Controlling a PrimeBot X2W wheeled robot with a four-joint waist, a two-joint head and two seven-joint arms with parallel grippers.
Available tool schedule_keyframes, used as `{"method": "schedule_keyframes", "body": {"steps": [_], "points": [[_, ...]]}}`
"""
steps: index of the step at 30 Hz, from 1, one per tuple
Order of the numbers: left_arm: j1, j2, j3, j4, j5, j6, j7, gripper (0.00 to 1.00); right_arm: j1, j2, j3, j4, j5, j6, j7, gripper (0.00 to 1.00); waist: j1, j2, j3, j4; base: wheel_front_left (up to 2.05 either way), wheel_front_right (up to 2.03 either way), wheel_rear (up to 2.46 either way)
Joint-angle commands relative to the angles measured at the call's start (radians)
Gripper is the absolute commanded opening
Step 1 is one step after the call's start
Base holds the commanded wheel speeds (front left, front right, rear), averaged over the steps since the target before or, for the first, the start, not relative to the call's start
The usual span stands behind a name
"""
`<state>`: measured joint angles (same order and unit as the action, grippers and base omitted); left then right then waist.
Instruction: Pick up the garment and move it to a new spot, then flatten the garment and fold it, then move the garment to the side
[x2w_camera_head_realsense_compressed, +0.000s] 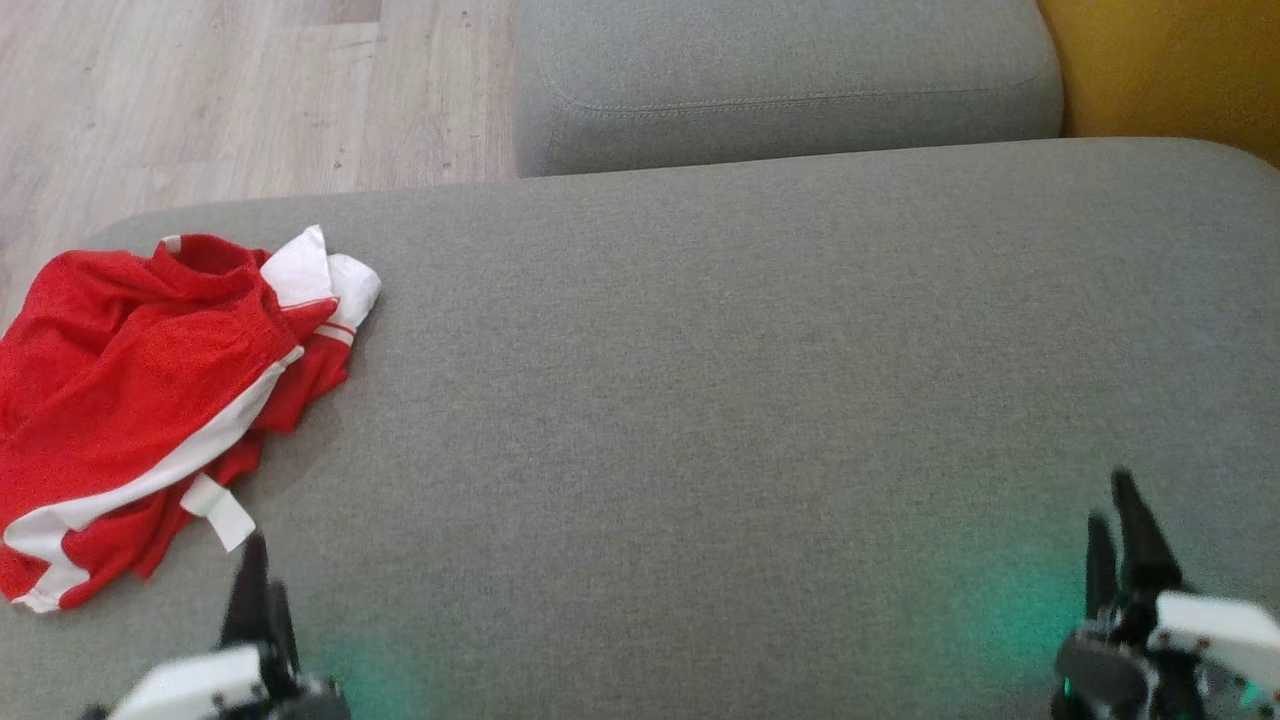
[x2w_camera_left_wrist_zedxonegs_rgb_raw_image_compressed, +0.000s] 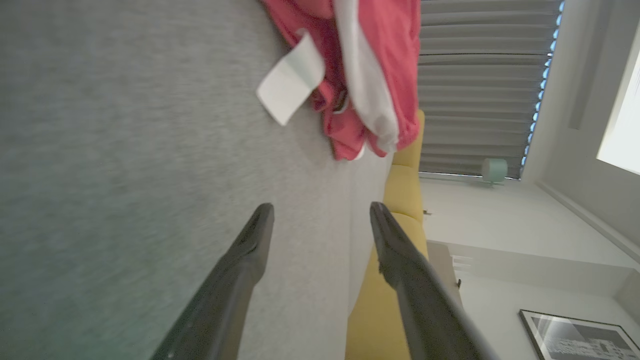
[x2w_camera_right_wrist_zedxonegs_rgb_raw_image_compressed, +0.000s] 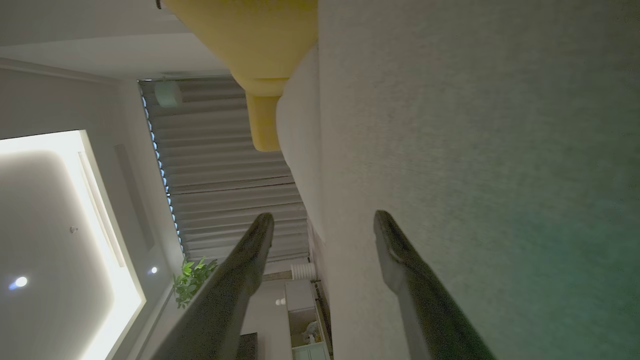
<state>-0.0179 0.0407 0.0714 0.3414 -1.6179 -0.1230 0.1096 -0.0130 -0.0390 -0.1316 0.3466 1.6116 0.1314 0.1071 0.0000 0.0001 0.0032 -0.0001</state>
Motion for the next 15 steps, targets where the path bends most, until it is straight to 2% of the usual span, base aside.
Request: {"method": "schedule_keyframes", "body": {"steps": [1,2,15], "points": [[0.014,-0.002,-0.003,0.018,0.0,0.0,-0.001,0.0,0.015,0.002,0.001,0.018,0.0,0.0,0.0,0.0,0.0,-0.0001,0.0,0.0,0.0,0.0,0.0],[0.023,-0.003,-0.004,0.028,0.001,0.0,-0.002,1.0,0.024,0.002,0.003,0.028,0.0,0.0,-0.001,1.0,0.0,-0.0001,0.0,0.0,0.0,0.0,0.0],[0.015,-0.001,-0.027,0.006,0.057,-0.001,-0.037,1.0,0.015,-0.002,0.052,0.007,-0.033,0.0,-0.037,1.0,0.0,-0.0001,0.001,0.002,0.0,0.0,0.0]]}}
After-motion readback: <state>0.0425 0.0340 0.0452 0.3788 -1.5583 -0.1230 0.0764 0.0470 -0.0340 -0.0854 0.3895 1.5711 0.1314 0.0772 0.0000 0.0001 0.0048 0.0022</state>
